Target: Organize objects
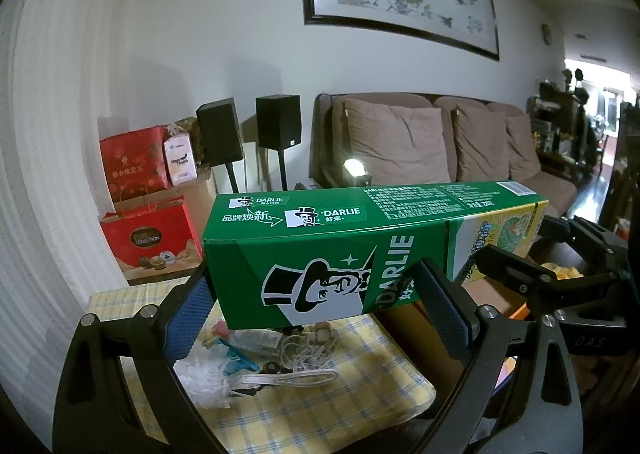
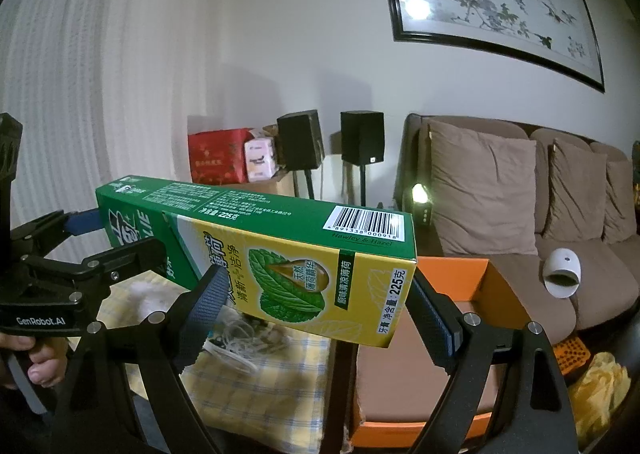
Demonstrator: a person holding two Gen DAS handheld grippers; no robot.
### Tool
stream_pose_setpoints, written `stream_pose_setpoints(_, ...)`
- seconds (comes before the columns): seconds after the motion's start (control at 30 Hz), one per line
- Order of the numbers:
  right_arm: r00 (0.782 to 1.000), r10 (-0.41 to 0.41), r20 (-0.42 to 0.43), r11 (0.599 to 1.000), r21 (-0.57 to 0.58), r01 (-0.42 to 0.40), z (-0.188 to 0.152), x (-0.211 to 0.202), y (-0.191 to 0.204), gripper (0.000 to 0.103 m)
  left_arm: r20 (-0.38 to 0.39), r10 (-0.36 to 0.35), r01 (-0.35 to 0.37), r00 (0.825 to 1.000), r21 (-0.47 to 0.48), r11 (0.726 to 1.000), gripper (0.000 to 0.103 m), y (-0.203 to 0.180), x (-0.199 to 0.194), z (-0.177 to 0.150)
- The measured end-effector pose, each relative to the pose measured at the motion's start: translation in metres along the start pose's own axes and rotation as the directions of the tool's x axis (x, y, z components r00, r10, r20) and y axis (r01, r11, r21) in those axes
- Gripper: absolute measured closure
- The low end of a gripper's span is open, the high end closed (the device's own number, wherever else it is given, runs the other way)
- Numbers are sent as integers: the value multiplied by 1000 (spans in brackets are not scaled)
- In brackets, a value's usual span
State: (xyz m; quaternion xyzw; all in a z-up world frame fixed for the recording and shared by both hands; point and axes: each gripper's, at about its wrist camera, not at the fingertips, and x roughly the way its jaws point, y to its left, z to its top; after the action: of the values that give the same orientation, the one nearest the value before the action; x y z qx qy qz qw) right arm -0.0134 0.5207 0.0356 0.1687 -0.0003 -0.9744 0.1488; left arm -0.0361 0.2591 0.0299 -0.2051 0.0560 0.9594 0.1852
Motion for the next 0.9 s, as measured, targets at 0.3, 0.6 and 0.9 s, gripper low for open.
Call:
stream_pose_setpoints(0.3, 1000, -10, -8, 1000, -3, 10, 1, 0, -3, 13, 0, -9, 9, 1000, -4, 1000, 8, -2, 3, 0)
stream_pose_setpoints(0.6, 1000, -16, -9, 1000, 0, 16, 1, 1, -7, 13, 3, -14, 14, 1000, -1, 1000, 8, -3, 5, 1)
stream_pose_setpoints(0.9, 1000, -27, -4, 1000, -2, 27, 1, -1, -10, 13, 7, -21, 21, 1000, 3, 1000, 8, -4, 6, 2)
